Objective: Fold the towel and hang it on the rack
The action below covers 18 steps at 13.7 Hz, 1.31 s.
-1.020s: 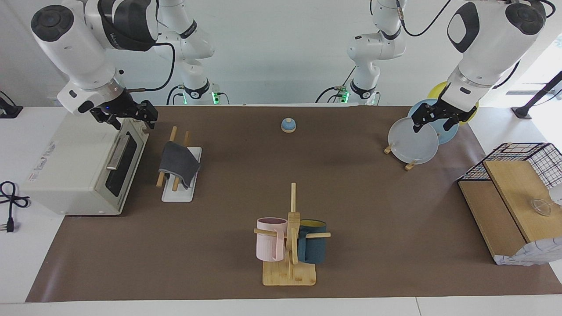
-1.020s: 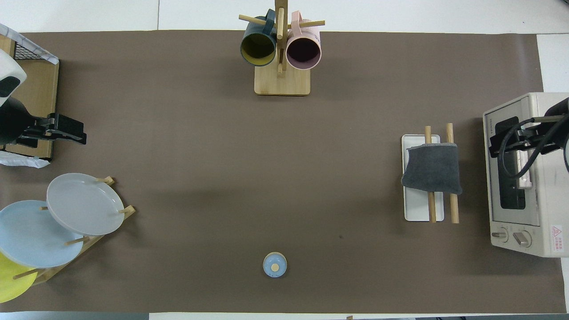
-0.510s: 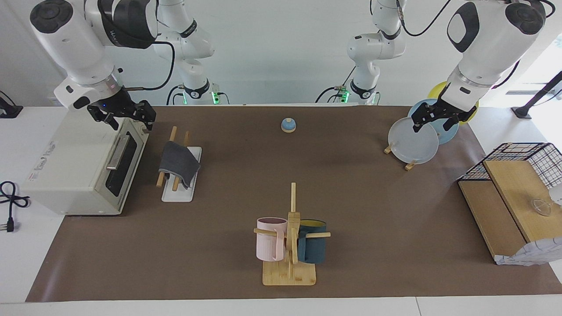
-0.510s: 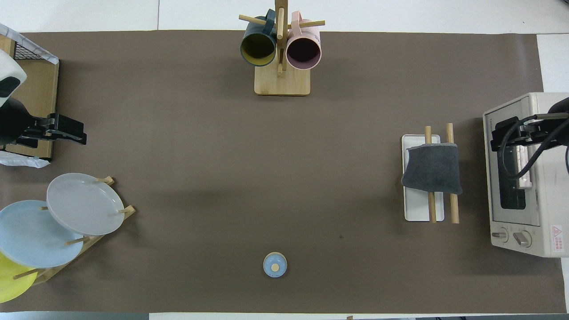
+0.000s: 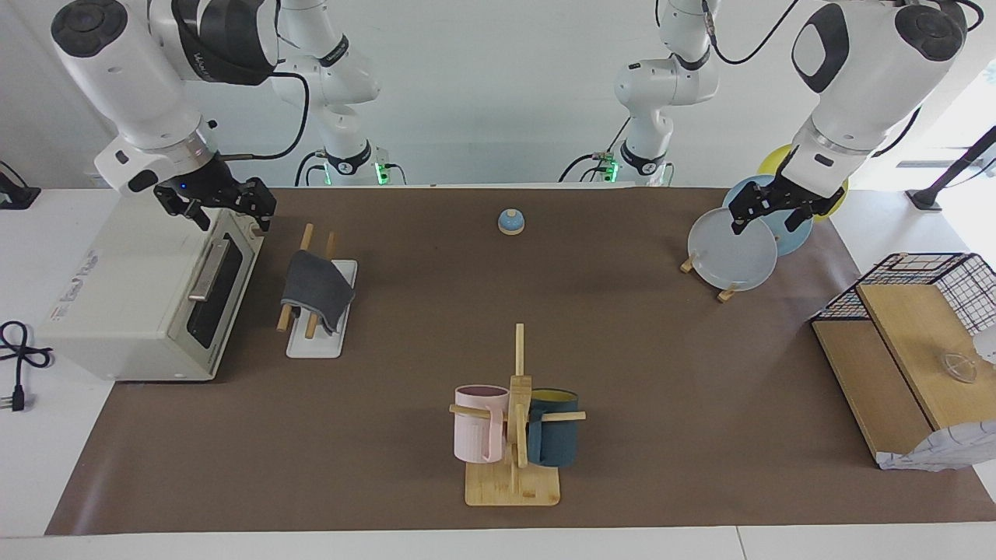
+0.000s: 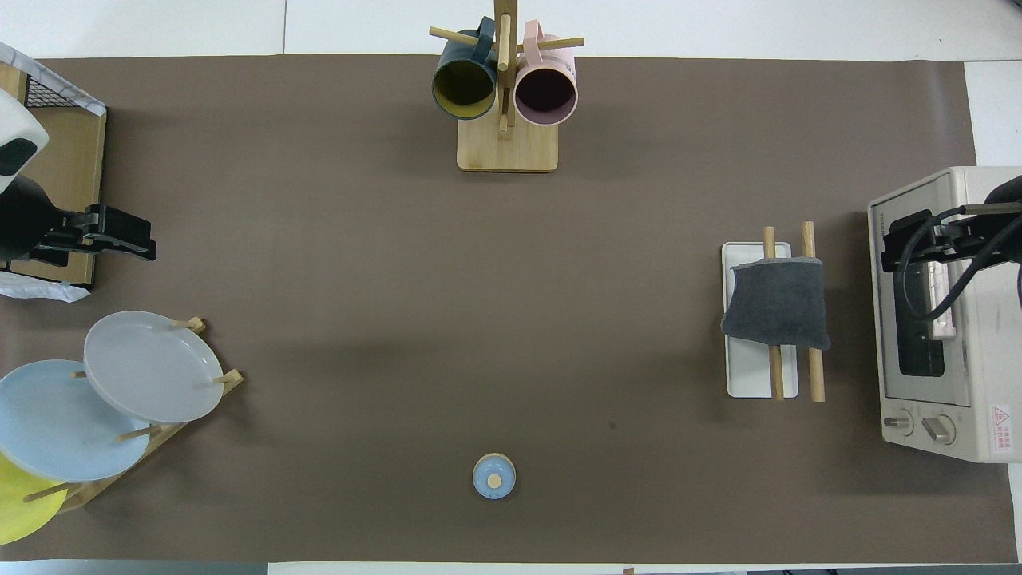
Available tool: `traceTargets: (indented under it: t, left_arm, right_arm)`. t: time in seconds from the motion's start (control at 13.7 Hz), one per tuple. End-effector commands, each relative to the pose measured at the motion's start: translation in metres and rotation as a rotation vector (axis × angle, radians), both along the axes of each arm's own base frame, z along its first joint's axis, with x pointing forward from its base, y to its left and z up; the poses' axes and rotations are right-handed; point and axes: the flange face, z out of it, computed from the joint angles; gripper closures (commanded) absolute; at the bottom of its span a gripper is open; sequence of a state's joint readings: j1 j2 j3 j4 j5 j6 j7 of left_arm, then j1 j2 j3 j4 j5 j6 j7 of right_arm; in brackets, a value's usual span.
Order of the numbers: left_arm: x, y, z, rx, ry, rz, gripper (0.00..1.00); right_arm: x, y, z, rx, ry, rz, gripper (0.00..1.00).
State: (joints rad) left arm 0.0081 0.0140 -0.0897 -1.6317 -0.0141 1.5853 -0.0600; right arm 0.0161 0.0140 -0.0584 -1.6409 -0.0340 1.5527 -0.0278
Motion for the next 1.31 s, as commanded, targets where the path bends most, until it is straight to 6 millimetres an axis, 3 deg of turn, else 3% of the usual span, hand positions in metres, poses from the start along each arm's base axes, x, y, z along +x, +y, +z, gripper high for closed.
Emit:
traceTargets:
  t: [0.0, 0.29, 1.24]
  left_arm:
    - [-0.007, 0.003, 0.002, -0.001, 0.004, -0.003, 0.00]
    - [-0.007, 0.004, 0.002, -0.001, 0.004, -0.001, 0.00]
    - [-0.007, 0.004, 0.003, -0.001, 0.001, -0.001, 0.00]
  right_arm:
    - [-0.004, 0.000, 0.004, 0.009, 0.003, -0.019, 0.00]
    - [-0.003, 0.001, 0.015, 0.010, -0.023, -0.009, 0.00]
    - [-0.004, 0.009, 0.020, 0.015, -0.017, 0.008, 0.00]
